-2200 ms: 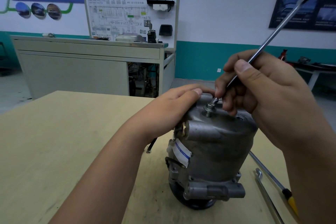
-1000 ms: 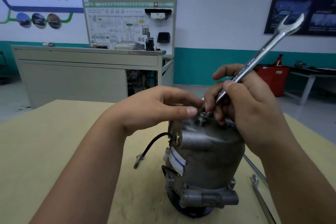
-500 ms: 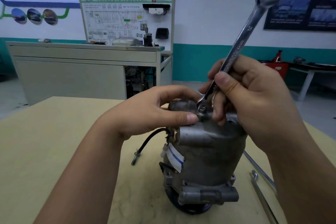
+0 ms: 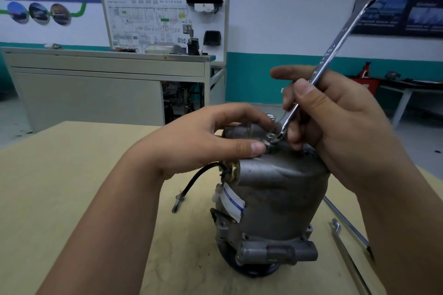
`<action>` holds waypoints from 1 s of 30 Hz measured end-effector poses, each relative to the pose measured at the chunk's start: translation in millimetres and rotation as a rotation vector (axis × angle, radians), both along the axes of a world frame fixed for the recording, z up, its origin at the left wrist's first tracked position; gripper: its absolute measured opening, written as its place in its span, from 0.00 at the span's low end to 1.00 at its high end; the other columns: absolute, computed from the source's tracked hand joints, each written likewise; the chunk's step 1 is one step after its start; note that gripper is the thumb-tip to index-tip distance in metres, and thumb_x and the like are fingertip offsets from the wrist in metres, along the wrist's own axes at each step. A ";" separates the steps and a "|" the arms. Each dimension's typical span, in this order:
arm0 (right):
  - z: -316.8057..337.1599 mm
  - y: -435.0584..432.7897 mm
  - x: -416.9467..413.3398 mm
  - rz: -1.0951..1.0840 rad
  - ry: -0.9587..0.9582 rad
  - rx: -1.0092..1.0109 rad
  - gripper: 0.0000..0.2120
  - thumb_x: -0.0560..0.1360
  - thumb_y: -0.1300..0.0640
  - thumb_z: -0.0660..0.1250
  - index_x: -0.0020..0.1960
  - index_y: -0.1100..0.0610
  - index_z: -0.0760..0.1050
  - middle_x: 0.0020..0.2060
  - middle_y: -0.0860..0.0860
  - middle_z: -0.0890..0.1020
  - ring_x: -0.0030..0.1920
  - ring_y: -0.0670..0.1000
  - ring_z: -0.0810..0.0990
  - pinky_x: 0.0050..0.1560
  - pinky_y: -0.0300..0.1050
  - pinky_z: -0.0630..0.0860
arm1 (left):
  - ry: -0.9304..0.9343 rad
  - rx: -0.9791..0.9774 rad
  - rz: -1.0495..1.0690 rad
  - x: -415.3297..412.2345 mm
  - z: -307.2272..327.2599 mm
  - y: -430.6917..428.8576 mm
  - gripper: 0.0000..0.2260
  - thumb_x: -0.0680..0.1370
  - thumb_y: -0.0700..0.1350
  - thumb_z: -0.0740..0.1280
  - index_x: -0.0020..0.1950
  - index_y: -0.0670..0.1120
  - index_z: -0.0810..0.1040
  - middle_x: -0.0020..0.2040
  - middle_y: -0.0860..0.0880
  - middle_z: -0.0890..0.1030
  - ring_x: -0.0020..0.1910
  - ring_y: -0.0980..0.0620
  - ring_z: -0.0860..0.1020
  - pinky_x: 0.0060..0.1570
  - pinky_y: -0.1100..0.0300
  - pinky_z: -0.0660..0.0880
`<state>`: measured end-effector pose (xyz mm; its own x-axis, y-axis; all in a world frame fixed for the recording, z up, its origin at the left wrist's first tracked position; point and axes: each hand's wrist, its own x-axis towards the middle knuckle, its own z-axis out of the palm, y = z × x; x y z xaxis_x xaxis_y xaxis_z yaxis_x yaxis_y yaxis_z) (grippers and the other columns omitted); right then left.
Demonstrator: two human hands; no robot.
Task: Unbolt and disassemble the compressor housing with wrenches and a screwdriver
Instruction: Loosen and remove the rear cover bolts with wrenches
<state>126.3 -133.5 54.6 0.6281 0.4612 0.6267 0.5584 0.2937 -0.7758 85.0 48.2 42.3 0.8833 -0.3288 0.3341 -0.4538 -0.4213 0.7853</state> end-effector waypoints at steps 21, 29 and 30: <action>-1.8 5.9 -3.7 -0.170 -0.207 0.000 0.08 0.81 0.61 0.56 0.47 0.55 0.72 0.41 0.49 0.85 0.16 0.44 0.66 0.19 0.34 0.64 | -0.017 0.015 0.018 -0.2 0.2 -1.4 0.14 0.68 0.55 0.71 0.53 0.58 0.79 0.55 0.56 0.81 0.59 0.55 0.77 0.62 0.44 0.72; -4.5 12.8 -13.2 -0.275 -0.418 -0.134 0.08 0.77 0.59 0.57 0.43 0.52 0.73 0.34 0.46 0.80 0.28 0.40 0.74 0.30 0.29 0.66 | 0.001 -0.054 -0.034 2.2 -3.5 -0.2 0.15 0.70 0.49 0.71 0.56 0.57 0.79 0.58 0.54 0.80 0.61 0.56 0.77 0.62 0.56 0.74; -5.8 12.9 -13.3 -0.256 -0.385 -0.112 0.08 0.77 0.59 0.57 0.42 0.52 0.72 0.34 0.48 0.80 0.26 0.41 0.73 0.29 0.29 0.66 | -0.002 -0.051 -0.022 2.1 -3.5 -0.1 0.14 0.69 0.50 0.71 0.54 0.56 0.80 0.56 0.54 0.81 0.60 0.56 0.77 0.61 0.54 0.74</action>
